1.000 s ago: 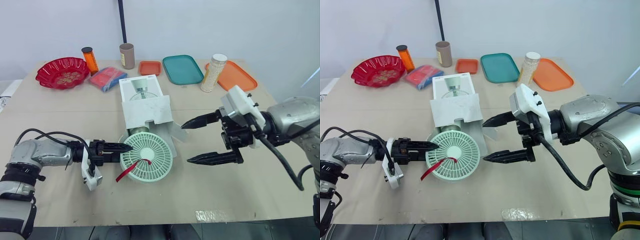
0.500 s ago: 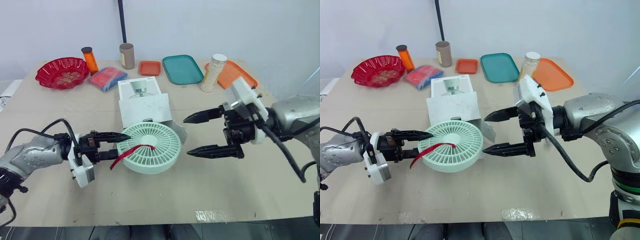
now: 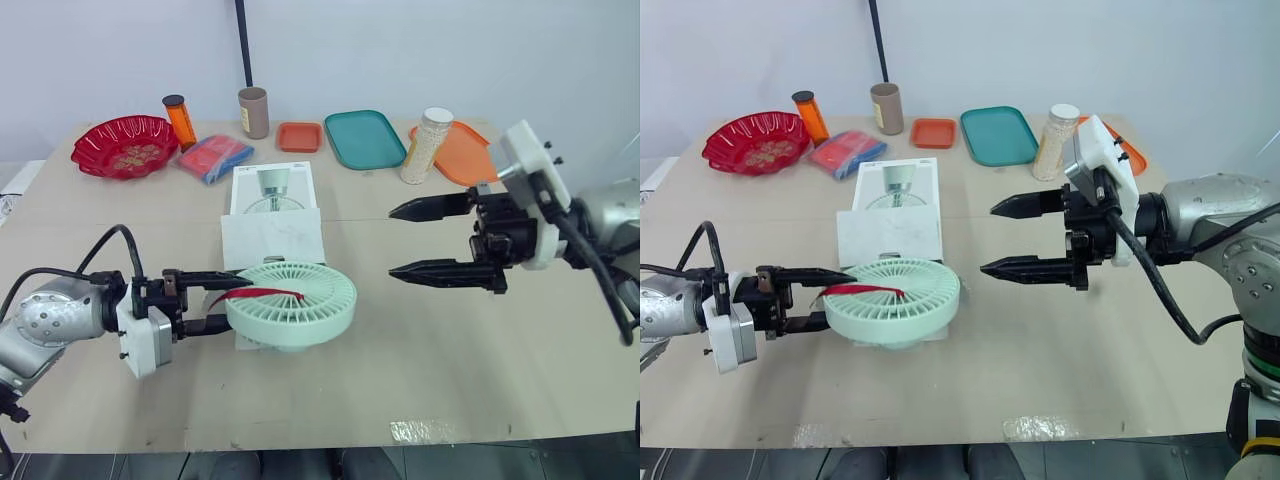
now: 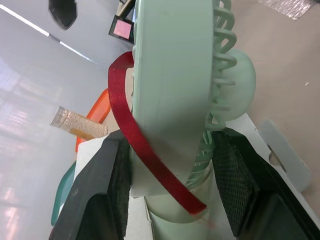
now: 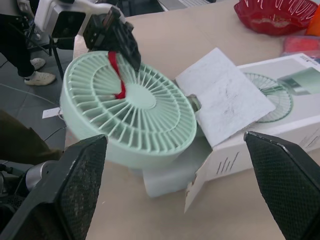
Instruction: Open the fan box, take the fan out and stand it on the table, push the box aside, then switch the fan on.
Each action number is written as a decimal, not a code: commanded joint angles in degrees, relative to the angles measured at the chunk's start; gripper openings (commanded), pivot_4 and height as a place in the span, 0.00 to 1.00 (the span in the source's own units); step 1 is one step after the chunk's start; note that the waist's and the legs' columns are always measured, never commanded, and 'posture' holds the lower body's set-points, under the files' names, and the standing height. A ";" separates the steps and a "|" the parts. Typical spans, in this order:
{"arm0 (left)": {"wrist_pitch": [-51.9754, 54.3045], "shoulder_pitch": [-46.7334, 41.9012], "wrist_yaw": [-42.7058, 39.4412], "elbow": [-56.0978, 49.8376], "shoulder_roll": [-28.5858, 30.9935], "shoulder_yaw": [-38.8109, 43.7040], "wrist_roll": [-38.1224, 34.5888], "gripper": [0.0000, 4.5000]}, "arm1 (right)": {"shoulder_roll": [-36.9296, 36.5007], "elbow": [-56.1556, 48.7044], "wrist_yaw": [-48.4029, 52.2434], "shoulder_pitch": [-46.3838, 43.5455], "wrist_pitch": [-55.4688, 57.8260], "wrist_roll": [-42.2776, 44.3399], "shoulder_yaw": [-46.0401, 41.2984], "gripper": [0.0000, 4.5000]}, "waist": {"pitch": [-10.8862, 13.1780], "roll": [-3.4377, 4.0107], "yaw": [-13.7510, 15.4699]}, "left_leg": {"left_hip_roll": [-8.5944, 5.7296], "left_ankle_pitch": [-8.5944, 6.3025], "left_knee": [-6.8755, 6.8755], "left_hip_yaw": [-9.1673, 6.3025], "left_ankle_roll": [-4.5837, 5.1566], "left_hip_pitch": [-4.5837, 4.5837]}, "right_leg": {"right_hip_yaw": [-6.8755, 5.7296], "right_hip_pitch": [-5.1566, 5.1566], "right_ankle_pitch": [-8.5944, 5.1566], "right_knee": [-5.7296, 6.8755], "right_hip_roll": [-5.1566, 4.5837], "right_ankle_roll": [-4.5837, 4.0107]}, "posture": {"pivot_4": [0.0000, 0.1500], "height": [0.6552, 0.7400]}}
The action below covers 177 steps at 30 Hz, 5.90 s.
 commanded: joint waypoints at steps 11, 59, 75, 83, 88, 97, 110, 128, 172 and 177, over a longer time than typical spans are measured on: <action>23.09 20.74 -3.04 -22.89 -0.32 21.45 -14.71 0.42 | -0.41 -2.63 -2.91 2.00 -1.62 0.41 -2.26 1.00 | 0.01 0.02 0.00 | 0.07 -0.09 0.05 0.08 0.16 0.04 | 0.02 0.04 -0.04 -0.04 0.02 -0.02 | 1.00 1.00; 55.19 53.55 4.86 -45.05 -32.37 72.36 -9.07 0.42 | 4.65 -4.11 -1.85 -2.14 -1.56 9.15 2.36 1.00 | -0.03 -0.20 0.09 | 0.06 -0.15 0.03 0.05 0.19 0.12 | 0.05 0.18 -0.11 -0.15 0.07 -0.01 | 1.00 1.00; 66.19 38.39 15.20 -34.03 -23.83 75.56 -6.36 0.42 | 6.31 -3.40 0.31 -2.15 -3.52 6.38 4.36 1.00 | 0.00 -0.35 0.09 | 0.07 -0.18 0.03 0.00 0.14 0.11 | 0.01 0.17 -0.13 -0.15 0.06 -0.02 | 1.00 1.00; 66.13 29.32 21.44 -32.68 -25.84 65.33 -1.44 0.42 | 6.66 -3.50 0.53 -3.17 -3.23 6.43 4.57 1.00 | 0.01 -0.42 0.11 | 0.07 -0.18 0.03 -0.05 0.13 0.08 | -0.03 0.17 -0.13 -0.16 0.05 -0.02 | 1.00 1.00; 63.83 26.23 24.45 -32.21 -28.79 58.18 2.00 0.42 | 6.95 -3.52 0.38 -3.70 -3.11 6.20 5.11 1.00 | 0.01 -0.42 0.07 | 0.07 -0.19 0.03 -0.03 0.11 0.08 | -0.01 0.17 -0.13 -0.16 0.04 -0.02 | 1.00 1.00; 56.12 29.49 22.46 -30.25 -33.12 54.00 8.19 0.42 | 6.94 -3.52 -0.12 -4.33 -2.47 6.13 5.35 1.00 | 0.01 -0.52 0.22 | 0.07 -0.19 0.06 -0.07 0.07 0.12 | -0.05 0.25 -0.10 -0.15 0.04 -0.05 | 1.00 1.00; 55.22 28.00 22.04 -29.36 -33.48 51.75 8.87 0.42 | 7.19 -4.16 -0.73 -3.99 -2.07 6.44 5.23 1.00 | 0.02 -0.50 0.21 | 0.08 -0.19 0.05 -0.09 0.07 0.13 | -0.09 0.26 -0.11 -0.16 0.05 -0.05 | 1.00 1.00; 60.13 25.21 25.42 -24.08 -40.87 45.36 5.52 0.42 | 6.96 -4.88 -2.04 -4.33 -1.02 7.11 5.07 1.00 | -0.25 -0.05 0.34 | -0.04 -0.18 0.07 -0.17 0.08 0.39 | -0.11 0.59 -0.14 -0.15 0.00 0.02 | 1.00 1.00; 65.21 23.57 28.66 -16.93 -47.15 39.71 0.37 0.42 | 20.24 -2.64 -21.37 -8.08 -1.86 -1.96 6.12 1.00 | -0.93 0.98 0.96 | -0.18 -0.18 -0.02 -0.17 0.09 0.76 | 0.04 0.94 -0.29 -0.18 -0.04 0.25 | 1.00 1.00; 67.02 22.94 28.71 -16.05 -47.14 39.16 -1.74 0.42 | 20.26 -2.68 -21.03 -8.08 -1.79 -2.03 6.25 1.00 | -1.02 1.12 0.96 | -0.20 -0.18 -0.04 -0.17 0.09 0.80 | 0.05 0.98 -0.35 -0.19 -0.05 0.35 | 1.00 1.00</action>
